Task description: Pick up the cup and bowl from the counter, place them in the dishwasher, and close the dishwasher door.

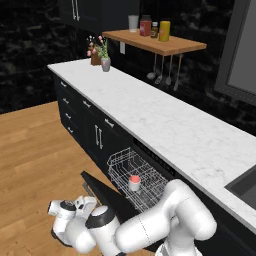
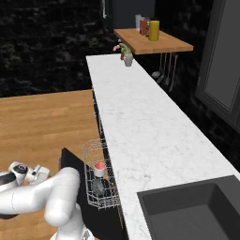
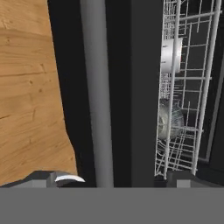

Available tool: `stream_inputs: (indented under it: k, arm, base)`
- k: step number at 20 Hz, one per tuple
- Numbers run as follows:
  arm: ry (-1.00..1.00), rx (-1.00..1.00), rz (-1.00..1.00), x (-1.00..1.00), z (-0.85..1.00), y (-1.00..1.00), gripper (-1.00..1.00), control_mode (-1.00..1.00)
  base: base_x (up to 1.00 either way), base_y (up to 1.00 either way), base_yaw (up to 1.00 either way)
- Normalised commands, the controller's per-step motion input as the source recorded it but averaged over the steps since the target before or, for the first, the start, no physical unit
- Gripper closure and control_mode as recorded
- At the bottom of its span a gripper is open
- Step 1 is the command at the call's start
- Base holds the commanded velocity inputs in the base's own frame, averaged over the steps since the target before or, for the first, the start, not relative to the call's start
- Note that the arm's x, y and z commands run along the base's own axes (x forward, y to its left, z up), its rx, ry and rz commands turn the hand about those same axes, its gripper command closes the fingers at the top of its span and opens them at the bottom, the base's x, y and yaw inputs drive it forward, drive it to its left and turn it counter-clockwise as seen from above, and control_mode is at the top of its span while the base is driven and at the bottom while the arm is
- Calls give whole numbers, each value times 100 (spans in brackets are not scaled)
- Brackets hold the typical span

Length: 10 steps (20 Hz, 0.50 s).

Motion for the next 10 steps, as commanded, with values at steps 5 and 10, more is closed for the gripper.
stream_inputs:
  k: [5,10]
  arm:
    - [-13,-31,0,14,-100,21,-100,-100]
    - [-15,-27,0,12,-100,26,-100,-100]
  base:
    - [0,0,0]
    - [0,0,0]
